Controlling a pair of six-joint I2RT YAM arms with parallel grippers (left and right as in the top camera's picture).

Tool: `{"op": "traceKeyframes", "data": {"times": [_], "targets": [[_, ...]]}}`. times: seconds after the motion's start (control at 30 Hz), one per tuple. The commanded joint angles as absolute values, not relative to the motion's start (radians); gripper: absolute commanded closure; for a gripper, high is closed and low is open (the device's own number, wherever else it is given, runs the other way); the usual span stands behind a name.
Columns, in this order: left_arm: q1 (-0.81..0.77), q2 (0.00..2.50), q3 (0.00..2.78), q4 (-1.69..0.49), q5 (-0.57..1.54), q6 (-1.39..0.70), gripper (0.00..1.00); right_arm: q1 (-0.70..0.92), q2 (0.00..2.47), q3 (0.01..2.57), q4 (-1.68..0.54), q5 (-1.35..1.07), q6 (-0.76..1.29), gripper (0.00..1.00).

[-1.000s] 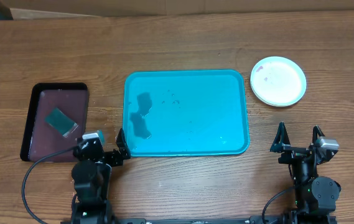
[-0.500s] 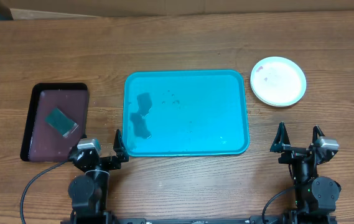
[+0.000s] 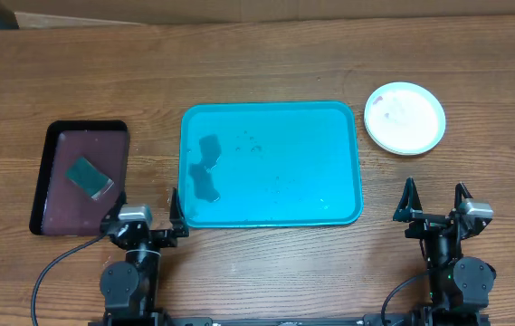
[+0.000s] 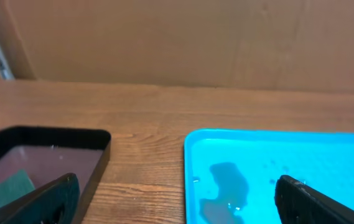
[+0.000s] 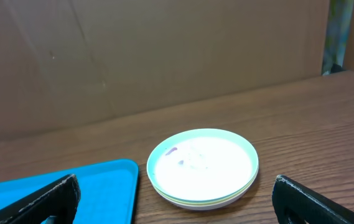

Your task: Clean dirty plates on tray and stack at the side

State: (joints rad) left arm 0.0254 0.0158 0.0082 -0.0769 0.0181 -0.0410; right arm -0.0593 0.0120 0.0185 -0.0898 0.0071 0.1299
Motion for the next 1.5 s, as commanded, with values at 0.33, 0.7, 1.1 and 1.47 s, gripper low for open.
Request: {"op": "traceKeyframes", "data": {"times": [0.33, 0.7, 1.1, 1.47], "targets": [[0.017, 0.003, 0.006, -0.08, -0.004, 0.081, 0.0, -0.065, 0.003, 0.008, -0.084, 0.014, 0.123, 0.0], [0.012, 0.003, 0.005, -0.078, -0.033, -0.06, 0.0, -0.065, 0.003, 0.008, -0.084, 0.014, 0.123, 0.0], [0.012, 0.003, 0.005, -0.078, -0.029, -0.059, 0.0, -0.065, 0.003, 0.008, -0.084, 0.014, 0.123, 0.0], [0.012, 0.004, 0.005, -0.077, -0.025, -0.059, 0.0, -0.065, 0.003, 0.008, -0.084, 0.014, 0.123, 0.0]]}}
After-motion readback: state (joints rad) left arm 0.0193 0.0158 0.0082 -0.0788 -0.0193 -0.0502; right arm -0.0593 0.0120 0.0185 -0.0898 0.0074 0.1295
